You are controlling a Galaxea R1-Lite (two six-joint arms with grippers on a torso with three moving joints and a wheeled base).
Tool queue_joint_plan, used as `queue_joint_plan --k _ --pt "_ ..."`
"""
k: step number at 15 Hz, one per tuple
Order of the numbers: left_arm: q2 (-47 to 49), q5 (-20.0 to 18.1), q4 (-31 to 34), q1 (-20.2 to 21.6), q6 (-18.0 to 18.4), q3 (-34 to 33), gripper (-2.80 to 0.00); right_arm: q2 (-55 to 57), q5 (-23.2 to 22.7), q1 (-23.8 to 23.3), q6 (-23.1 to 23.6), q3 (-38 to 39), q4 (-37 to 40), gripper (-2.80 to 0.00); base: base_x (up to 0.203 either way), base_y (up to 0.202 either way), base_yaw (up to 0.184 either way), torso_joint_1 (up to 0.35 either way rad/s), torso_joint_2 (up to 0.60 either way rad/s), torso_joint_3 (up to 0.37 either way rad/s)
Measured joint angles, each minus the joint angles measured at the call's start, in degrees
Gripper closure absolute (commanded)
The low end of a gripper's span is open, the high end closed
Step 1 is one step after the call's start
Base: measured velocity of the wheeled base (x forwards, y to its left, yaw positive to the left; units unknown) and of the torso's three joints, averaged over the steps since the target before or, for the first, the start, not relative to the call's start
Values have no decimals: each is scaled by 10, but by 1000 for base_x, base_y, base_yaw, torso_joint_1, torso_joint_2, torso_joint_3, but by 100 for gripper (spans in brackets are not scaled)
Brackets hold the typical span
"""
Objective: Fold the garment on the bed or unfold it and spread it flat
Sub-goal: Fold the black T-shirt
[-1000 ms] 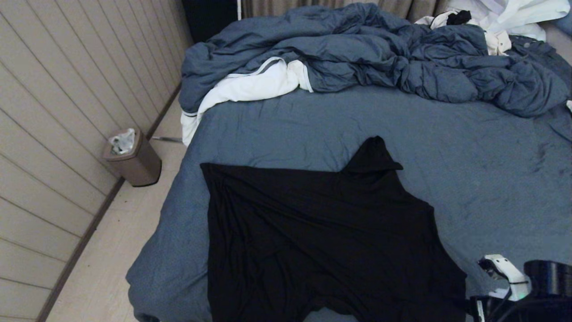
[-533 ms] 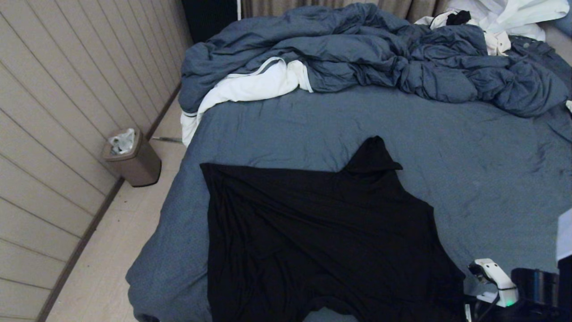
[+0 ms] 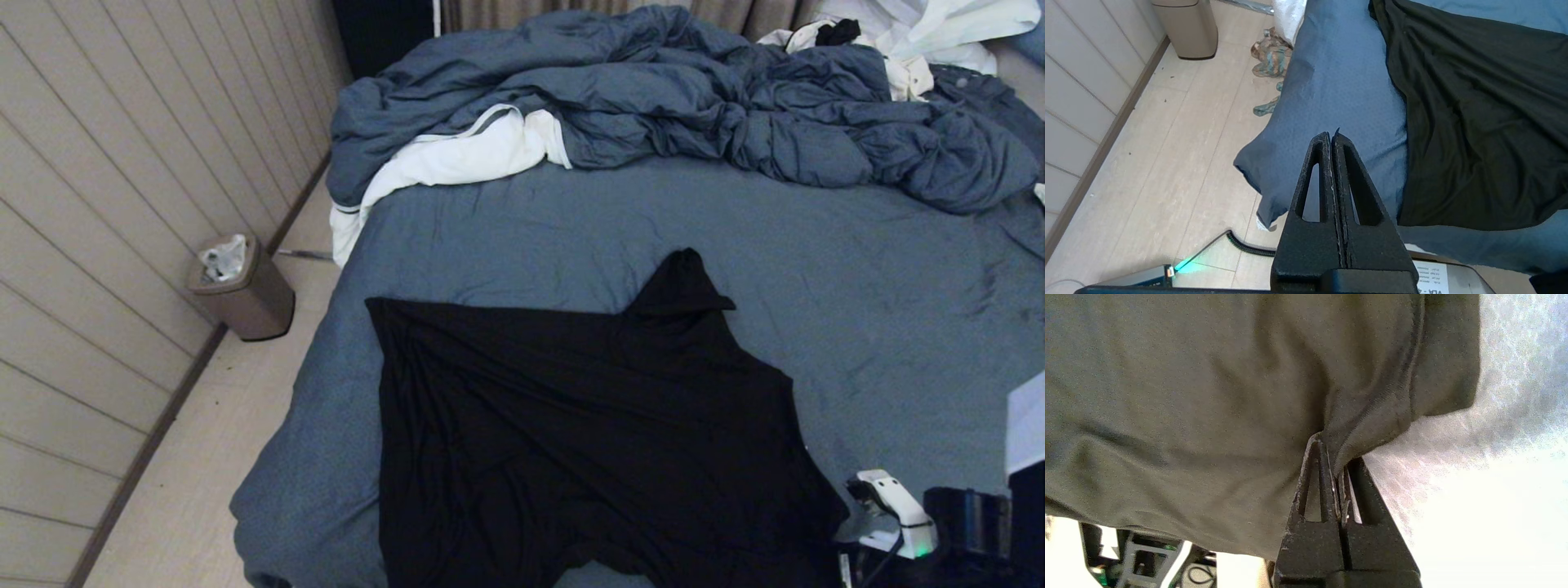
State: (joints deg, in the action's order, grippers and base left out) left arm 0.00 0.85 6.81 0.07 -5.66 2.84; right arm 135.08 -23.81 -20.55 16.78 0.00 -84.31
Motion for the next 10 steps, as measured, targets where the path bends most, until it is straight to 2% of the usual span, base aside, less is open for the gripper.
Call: queue_joint_plan --k 4,6,10 --pt "0 0 0 0 0 0 0 -38 -23 1 -10 0 4 0 0 0 0 0 0 0" --pt "0 0 0 0 0 0 0 -66 -52 3 -25 0 2 0 0 0 0 0 0 0" --pt "0 0 0 0 0 0 0 -114 -70 50 -84 -11 -2 0 0 0 0 0 0 0"
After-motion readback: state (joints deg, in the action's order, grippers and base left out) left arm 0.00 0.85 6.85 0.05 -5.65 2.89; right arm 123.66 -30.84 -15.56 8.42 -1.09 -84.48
